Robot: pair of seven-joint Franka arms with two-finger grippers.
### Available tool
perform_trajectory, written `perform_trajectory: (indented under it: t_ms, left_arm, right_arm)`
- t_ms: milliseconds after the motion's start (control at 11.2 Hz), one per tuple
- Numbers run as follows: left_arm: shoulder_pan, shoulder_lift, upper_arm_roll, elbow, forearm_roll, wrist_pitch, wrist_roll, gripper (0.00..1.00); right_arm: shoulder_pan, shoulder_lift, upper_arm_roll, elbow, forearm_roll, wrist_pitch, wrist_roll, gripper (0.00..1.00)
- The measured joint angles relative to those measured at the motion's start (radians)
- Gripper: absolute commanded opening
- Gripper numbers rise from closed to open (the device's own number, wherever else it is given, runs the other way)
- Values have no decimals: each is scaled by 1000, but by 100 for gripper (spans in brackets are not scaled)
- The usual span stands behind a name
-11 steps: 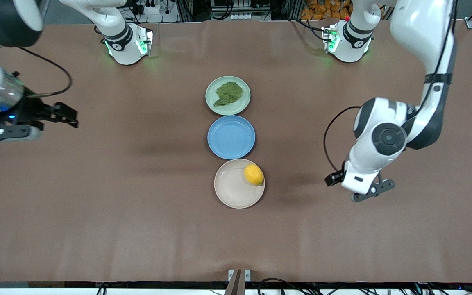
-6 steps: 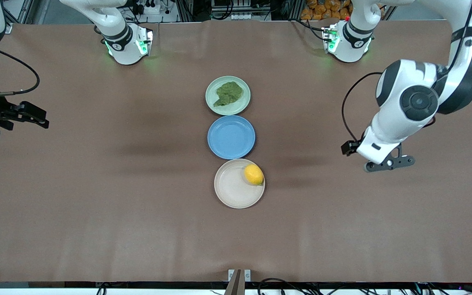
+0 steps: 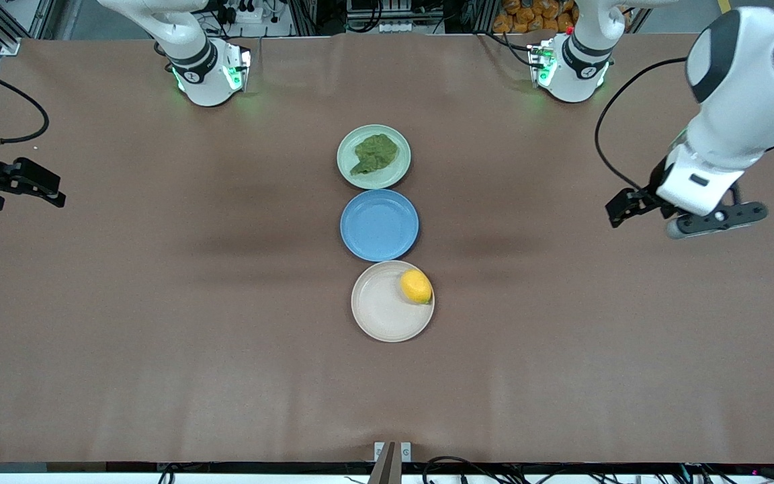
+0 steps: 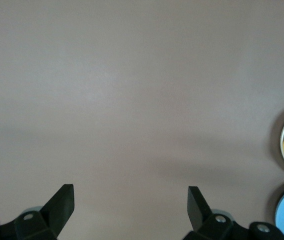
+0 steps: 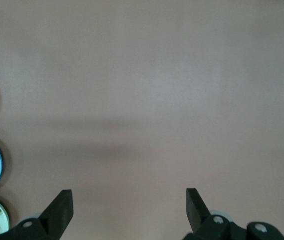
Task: Place lemon and lettuce in plates
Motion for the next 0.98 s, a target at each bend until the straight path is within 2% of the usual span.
perform_trajectory:
  t_ms: [357, 804, 982]
  left_arm:
    - [25, -12, -1, 110, -6, -109, 162, 100]
    - [25, -13, -7, 245, -36, -274, 227, 100]
    - [25, -13, -7, 268, -36, -307, 249, 100]
  right_arm:
    - [0, 0, 1, 30, 0, -28, 0, 100]
    - [2, 0, 7, 30, 0, -30, -1, 100]
    - [19, 0, 5, 31, 0, -30, -2, 100]
